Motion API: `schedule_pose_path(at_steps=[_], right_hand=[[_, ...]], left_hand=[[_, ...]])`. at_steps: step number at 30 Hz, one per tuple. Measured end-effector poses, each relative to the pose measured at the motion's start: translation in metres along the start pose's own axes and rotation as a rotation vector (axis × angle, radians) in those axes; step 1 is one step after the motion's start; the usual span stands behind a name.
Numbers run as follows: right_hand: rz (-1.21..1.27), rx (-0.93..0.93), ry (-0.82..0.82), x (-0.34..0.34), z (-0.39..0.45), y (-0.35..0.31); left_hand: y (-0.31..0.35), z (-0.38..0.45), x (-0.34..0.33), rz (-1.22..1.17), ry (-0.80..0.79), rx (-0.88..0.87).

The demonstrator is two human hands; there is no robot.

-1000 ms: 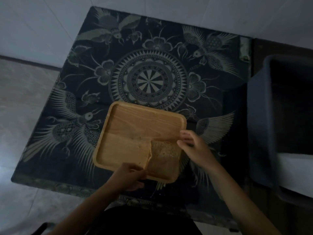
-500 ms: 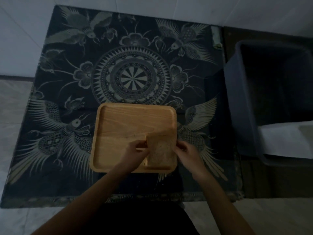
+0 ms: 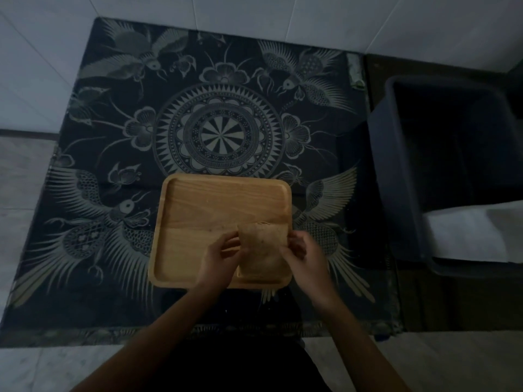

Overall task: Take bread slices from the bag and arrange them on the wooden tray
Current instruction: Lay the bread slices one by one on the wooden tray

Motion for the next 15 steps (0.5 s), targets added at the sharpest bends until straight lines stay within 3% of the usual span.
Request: schedule_pose_path(at_steps=[5, 15], right_hand=[[0.075, 0.020, -0.046, 0.001, 0.001, -0.009], [0.083, 0.030, -0.095, -0.021, 0.003, -0.026]], left_hand=[[0.010, -0.004, 0.008, -0.154, -0.067, -0.057], [0.010, -0.011, 0.040, -0.194, -0.089, -0.051]])
Point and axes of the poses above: each hand's wrist, its own z-axis towards the middle knuckle, its own x-axis out of the back of the hand, y = z × x, the point moved 8 cm from there along z, towards the middle knuckle, and after that the axes turned 5 degrees about -y, right-handed, at the moved point
